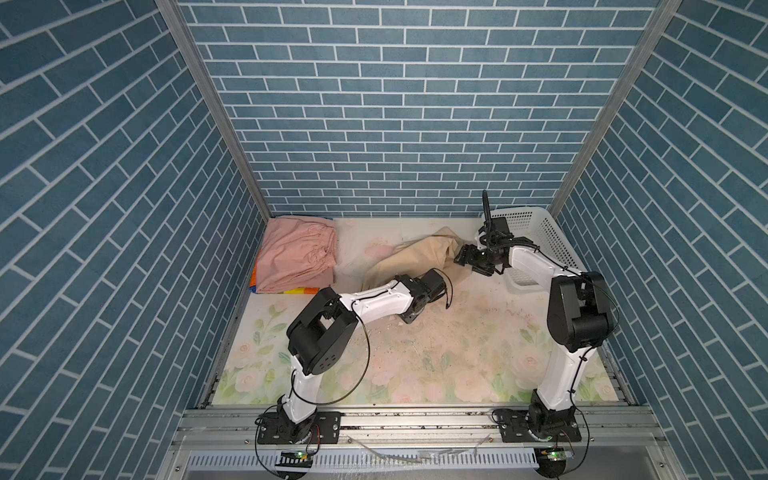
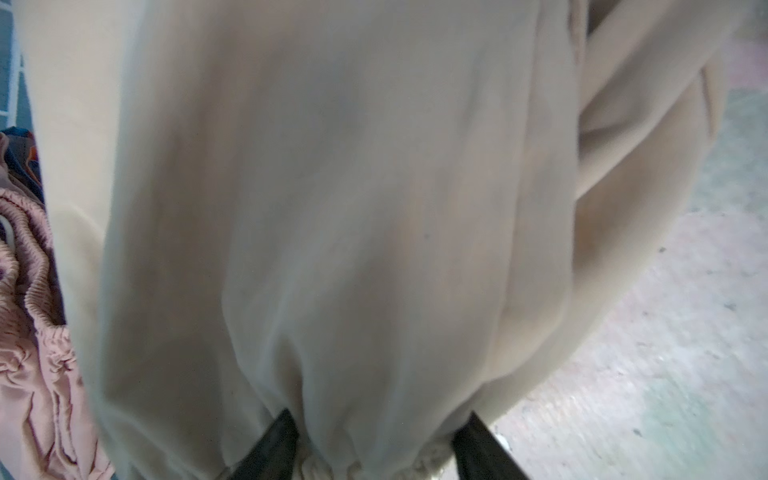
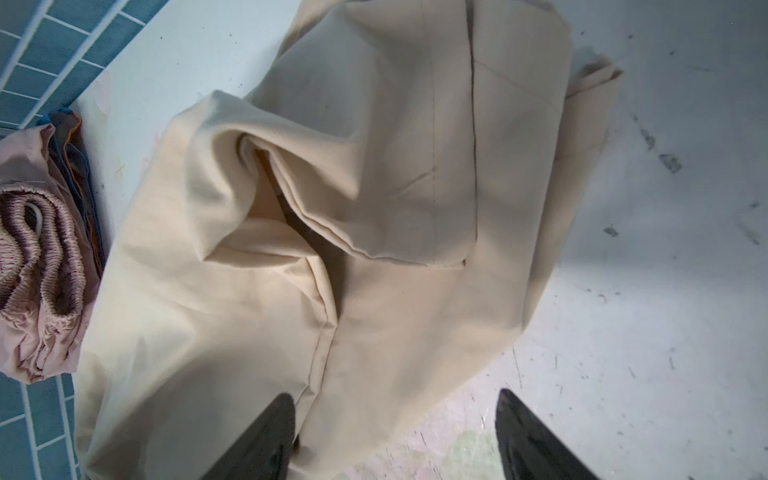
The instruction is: Fold and stack the shorts
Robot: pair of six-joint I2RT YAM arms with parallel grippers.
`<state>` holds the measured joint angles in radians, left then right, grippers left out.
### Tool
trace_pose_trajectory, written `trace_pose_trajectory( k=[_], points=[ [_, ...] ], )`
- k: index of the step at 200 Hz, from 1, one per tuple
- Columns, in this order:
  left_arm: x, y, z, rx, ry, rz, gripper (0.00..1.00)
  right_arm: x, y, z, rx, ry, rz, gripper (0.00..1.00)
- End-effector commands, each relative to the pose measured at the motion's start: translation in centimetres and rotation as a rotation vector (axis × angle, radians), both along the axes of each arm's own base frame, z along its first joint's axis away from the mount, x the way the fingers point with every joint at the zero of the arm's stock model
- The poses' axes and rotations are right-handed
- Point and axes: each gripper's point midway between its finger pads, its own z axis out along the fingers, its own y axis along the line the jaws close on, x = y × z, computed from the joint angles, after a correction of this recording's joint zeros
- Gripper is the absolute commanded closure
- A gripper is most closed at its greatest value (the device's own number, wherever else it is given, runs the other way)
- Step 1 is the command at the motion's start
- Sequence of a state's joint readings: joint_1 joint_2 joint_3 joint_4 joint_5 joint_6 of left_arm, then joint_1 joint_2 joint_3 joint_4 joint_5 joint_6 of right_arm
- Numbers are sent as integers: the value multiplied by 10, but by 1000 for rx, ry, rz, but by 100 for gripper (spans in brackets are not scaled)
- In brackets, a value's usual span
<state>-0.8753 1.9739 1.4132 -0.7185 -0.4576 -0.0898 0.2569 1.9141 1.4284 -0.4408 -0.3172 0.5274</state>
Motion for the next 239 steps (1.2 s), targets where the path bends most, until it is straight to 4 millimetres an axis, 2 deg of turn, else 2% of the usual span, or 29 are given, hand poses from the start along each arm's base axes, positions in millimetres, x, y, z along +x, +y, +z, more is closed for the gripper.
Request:
trace_pose_trajectory(
  k=[1, 27, 41, 59, 88, 112, 125, 151, 180, 190, 212, 239],
  points=[
    [-1, 8, -4, 44, -10, 2, 58, -2, 4, 18, 33, -33, -7, 23],
    [-4, 14, -4, 55, -13, 3, 69, -4, 4, 18, 35, -32, -8, 23],
    [-6, 18, -2, 68, -13, 6, 78, -4, 3, 17, 37, -30, -10, 23],
    [-5, 22, 10, 78, -28, 6, 86, -6, 4, 16, 39, -26, -9, 23],
    [-4, 30, 41, 35, -55, 11, 97, -10, 0, 11, 26, -19, -17, 22],
    [-3, 38, 64, -61, -53, 31, 98, -7, 0, 9, 33, -19, -32, 22],
    [-2, 43, 70, -105, -41, 46, 97, -4, 5, 8, 51, -19, -29, 22],
    [4, 59, 67, -158, -21, 85, 90, -2, 15, 6, 58, -14, -10, 22],
    [8, 82, 41, -117, 21, 135, 81, -3, 25, 4, 62, -13, 11, 22],
    [10, 86, 37, -102, 41, 154, 71, -5, 28, 2, 63, -10, 18, 22],
    [11, 76, 33, -131, 78, 156, 45, -11, 33, -3, 64, -2, 31, 22],
    [9, 64, 41, -211, 88, 177, 21, -15, 33, -7, 66, 3, 34, 22]
  ],
)
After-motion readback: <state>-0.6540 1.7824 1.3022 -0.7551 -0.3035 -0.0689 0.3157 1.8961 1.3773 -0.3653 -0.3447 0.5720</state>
